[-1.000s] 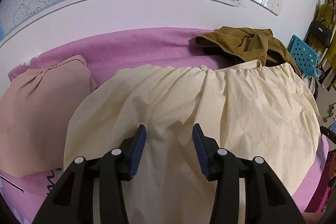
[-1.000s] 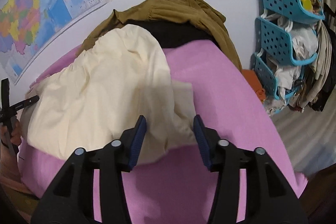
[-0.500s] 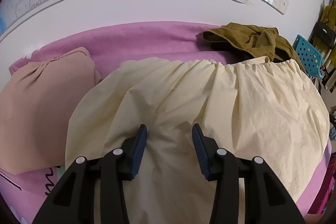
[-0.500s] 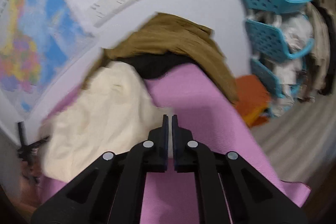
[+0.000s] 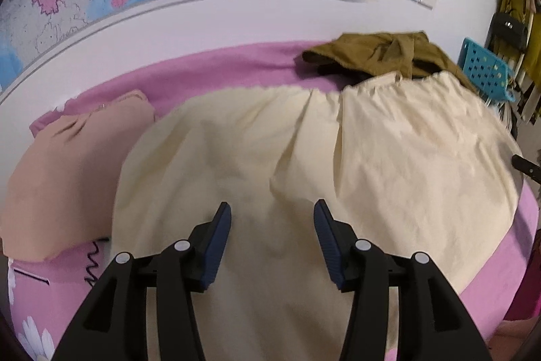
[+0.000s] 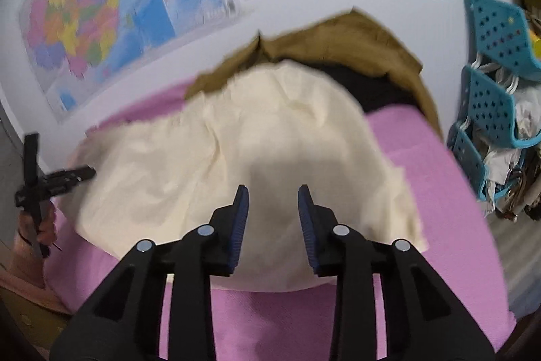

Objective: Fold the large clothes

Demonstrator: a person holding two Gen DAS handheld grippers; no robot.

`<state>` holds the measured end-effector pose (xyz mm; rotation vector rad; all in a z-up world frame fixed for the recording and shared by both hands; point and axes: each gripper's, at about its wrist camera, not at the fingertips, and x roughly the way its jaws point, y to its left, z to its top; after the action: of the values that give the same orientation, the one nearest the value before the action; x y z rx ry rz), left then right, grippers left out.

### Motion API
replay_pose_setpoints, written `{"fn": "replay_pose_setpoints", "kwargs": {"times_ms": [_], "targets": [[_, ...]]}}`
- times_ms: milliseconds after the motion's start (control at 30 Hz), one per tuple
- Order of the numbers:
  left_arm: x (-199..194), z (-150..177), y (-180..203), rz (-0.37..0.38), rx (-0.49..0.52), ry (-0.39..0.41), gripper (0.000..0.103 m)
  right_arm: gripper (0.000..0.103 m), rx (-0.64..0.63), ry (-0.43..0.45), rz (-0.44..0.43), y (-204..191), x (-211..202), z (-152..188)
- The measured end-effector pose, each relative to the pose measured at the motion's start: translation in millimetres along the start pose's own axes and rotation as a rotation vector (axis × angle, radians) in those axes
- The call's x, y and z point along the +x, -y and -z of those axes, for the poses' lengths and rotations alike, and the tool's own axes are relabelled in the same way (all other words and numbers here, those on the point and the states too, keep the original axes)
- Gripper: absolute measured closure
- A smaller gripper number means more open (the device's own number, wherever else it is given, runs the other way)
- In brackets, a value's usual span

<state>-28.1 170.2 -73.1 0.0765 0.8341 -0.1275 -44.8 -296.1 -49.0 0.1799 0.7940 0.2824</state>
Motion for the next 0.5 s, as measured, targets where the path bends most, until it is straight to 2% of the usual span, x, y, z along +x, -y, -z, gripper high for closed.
{"fn": "replay_pose_setpoints", "kwargs": {"times_ms": [67,133,200,267,367,500], "targets": [[5,4,1,-0.013,-0.005,-0.016,0.054,0.075,0.032,-0.044,0.032,7,13,5],[5,7,2,-0.023,-0.005,-0.019,0.054,0.073,0.040,-0.040,0.032,6,12,6],[3,8,3,-0.024,-0.009,-0.022,0.053,0.065,0.034,-0.031,0.030,1,7,3],[-3,10,4,-0.015,-0.017,-0.015,0.051,0.065,-0.017,0.004,0.017,-14,-4,-1],[-12,14,4,-0.002,-0.032,-0.003,0.046,0.052,-0.080,0.046,-0.032,-37,-13,-7],[-12,19,10,0.006,-0.028,-0.016,0.045,0.051,-0.148,0.023,-0.096,-63,-4,-8]]}}
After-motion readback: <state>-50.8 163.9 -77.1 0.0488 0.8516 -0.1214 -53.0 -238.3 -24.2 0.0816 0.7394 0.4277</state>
